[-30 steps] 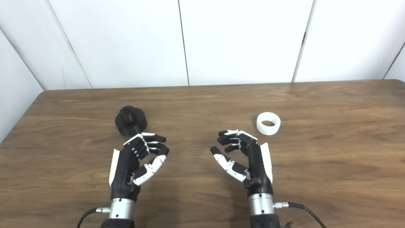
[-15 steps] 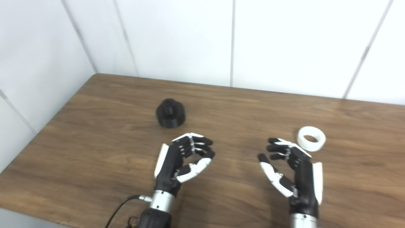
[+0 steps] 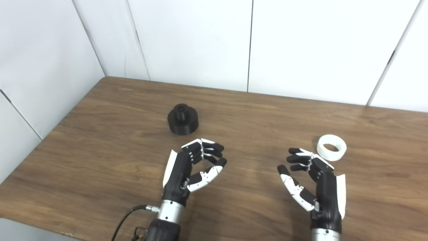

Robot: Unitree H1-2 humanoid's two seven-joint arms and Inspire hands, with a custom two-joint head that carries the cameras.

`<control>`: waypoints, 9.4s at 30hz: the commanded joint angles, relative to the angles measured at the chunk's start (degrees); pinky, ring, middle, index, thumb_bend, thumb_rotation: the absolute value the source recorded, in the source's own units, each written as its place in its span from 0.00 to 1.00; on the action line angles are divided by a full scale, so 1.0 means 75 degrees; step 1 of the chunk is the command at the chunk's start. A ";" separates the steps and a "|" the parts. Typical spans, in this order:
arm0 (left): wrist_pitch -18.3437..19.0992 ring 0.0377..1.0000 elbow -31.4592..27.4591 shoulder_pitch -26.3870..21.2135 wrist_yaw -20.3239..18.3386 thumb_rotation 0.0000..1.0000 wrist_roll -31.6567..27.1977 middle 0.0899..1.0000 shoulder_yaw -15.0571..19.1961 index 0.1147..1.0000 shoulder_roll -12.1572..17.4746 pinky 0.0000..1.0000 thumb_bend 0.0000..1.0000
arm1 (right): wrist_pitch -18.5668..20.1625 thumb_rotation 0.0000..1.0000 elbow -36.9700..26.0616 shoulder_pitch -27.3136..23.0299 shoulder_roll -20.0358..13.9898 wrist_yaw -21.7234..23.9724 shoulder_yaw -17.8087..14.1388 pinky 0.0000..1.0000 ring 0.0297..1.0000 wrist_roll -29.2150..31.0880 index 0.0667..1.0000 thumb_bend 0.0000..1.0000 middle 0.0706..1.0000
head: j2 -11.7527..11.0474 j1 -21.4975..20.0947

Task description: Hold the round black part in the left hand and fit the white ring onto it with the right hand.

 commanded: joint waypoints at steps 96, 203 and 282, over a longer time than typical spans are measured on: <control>0.4293 1.00 0.2926 -0.3713 -0.1106 0.68 0.4302 1.00 -0.0709 0.88 0.3835 0.94 1.00 | -0.0140 0.17 -0.0275 0.0199 -0.0206 0.0312 -0.0183 0.50 0.58 -0.0093 0.46 0.50 0.66 | 0.0038 -0.0171; 0.2367 1.00 0.1310 -0.2234 -0.1004 0.28 0.1472 0.96 -0.1413 0.59 0.2912 0.96 0.86 | 0.0410 0.16 -0.0772 0.0246 -0.0018 0.0270 -0.0062 0.50 0.58 -0.0178 0.46 0.50 0.64 | 0.0373 -0.0607; 0.0954 0.99 -0.0808 -0.0216 -0.2785 0.23 0.1218 0.94 -0.1497 0.57 0.2999 0.87 0.89 | 0.1812 0.16 -0.0800 -0.1751 -0.0674 -0.0535 0.0181 0.51 0.60 -0.2147 0.46 0.50 0.65 | 0.0021 -0.5519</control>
